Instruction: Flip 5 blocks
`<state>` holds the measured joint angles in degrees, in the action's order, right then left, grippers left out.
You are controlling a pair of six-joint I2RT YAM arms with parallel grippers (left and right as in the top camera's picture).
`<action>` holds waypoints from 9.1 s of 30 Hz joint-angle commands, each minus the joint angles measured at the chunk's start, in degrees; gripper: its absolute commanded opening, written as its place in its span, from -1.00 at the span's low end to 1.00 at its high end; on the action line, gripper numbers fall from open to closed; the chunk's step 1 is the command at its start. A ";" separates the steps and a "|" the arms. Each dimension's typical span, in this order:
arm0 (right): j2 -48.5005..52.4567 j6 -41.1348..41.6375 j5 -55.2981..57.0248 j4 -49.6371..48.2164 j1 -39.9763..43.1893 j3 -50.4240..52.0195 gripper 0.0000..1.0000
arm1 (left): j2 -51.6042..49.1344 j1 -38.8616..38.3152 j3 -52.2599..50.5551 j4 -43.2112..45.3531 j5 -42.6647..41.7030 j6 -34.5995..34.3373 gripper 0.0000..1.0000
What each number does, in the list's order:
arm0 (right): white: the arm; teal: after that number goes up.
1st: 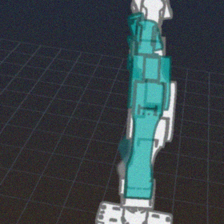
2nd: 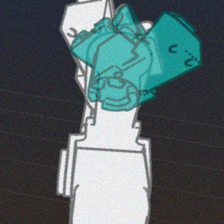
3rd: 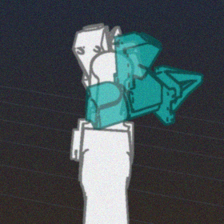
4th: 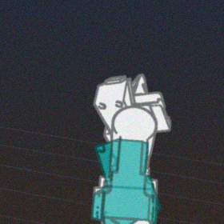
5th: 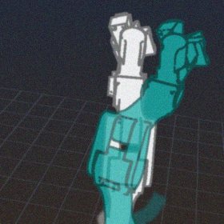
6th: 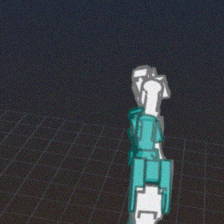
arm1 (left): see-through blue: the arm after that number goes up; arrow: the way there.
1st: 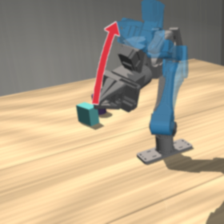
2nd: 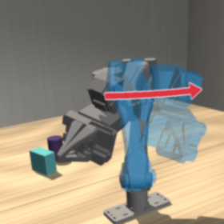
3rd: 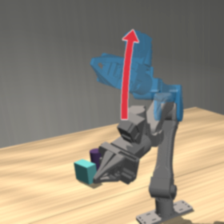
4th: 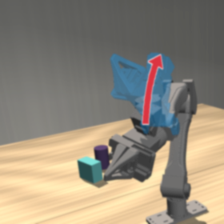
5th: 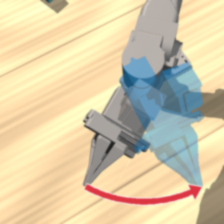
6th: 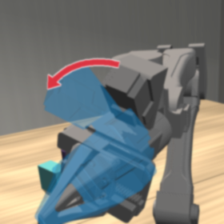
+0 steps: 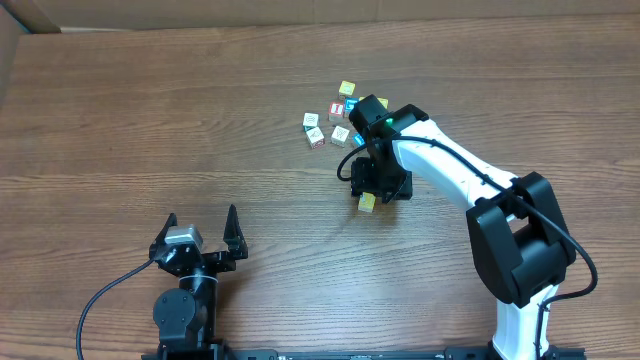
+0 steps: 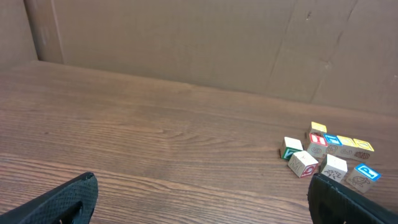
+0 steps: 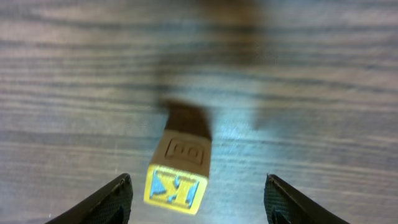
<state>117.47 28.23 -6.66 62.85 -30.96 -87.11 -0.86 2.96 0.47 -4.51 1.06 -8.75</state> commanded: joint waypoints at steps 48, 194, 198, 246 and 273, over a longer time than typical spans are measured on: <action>-1.09 3.98 3.15 2.25 -3.13 1.68 -0.32 | 0.61 -0.35 -0.20 0.11 -0.63 1.05 1.00; 2.34 -28.13 -1.79 -40.24 6.19 7.91 -0.24 | 0.61 -0.35 -0.20 0.11 -0.63 1.05 1.00; 2.34 -27.08 -1.79 -39.67 6.19 7.91 -0.30 | 0.61 -0.37 -0.20 0.11 -0.63 1.05 1.00; -10.10 -2.12 -0.22 -13.94 -10.82 8.94 -0.49 | 0.61 -0.37 -0.20 0.11 -0.63 1.05 0.99; -10.10 7.28 7.89 -19.21 -15.78 14.27 0.26 | 0.61 -0.35 -0.20 0.11 -0.63 1.05 1.00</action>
<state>108.05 35.77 0.45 43.94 -46.65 -71.35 -0.86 2.96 0.47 -4.51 1.06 -8.75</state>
